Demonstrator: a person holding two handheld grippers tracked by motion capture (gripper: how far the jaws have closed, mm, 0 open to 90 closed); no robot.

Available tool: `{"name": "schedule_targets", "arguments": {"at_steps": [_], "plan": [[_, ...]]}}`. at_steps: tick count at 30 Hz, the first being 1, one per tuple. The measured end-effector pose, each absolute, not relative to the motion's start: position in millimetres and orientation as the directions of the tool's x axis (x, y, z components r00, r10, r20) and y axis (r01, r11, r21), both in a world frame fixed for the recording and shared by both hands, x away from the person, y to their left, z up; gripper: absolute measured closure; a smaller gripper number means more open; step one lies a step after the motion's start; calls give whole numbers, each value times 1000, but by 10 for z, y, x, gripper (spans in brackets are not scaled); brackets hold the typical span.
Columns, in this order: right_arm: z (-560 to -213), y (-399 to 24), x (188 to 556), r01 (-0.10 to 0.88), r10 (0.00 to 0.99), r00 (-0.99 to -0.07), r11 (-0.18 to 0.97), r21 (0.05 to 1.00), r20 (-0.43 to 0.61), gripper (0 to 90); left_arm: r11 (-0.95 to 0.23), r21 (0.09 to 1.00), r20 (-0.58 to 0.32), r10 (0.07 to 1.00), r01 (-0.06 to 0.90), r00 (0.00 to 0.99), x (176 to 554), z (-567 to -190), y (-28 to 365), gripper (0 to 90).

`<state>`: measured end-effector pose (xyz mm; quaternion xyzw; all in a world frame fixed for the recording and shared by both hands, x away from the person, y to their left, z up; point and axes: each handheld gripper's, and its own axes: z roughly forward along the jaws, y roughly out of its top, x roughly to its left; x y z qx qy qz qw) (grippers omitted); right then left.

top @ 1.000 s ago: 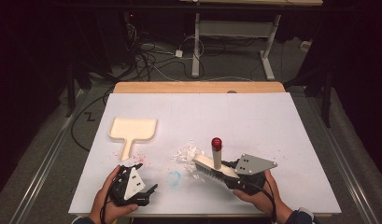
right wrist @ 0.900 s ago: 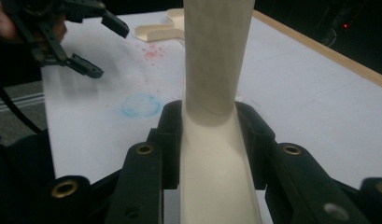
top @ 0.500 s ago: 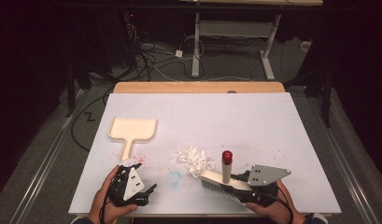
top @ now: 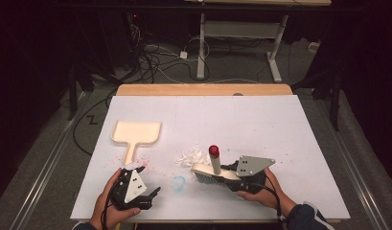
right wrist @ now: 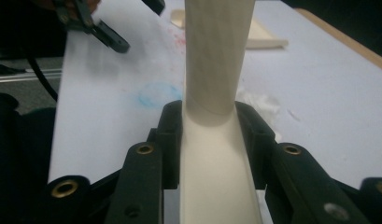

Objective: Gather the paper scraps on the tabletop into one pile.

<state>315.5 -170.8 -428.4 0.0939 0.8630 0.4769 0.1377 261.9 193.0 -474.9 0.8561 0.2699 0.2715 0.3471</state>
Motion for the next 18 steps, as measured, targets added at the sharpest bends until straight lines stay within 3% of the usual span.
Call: {"name": "schedule_targets", "arguments": {"at_steps": [5, 10, 13, 18], "plan": [[-4036, -1781, 3222, 31, 345, -929, 436, 899, -135, 678, -626, 731, 295, 649, 271, 701, 2593, -4752, 1943, 168], [-3901, -1781, 3479, 49, 439, -884, 431, 901, -162, 678, -619, 736, 293, 657, 275, 695, 2590, -4744, 1944, 169], [-3917, -1754, 3711, 32, 502, -831, 473, 880, -240, 678, -620, 731, 289, 658, 284, 695, 2607, -4763, 1940, 169], [-4106, -1673, 4192, 97, 589, -764, 508, 856, -263, 678, -630, 721, 291, 654, 290, 698, 2618, -4782, 1923, 169]]}}
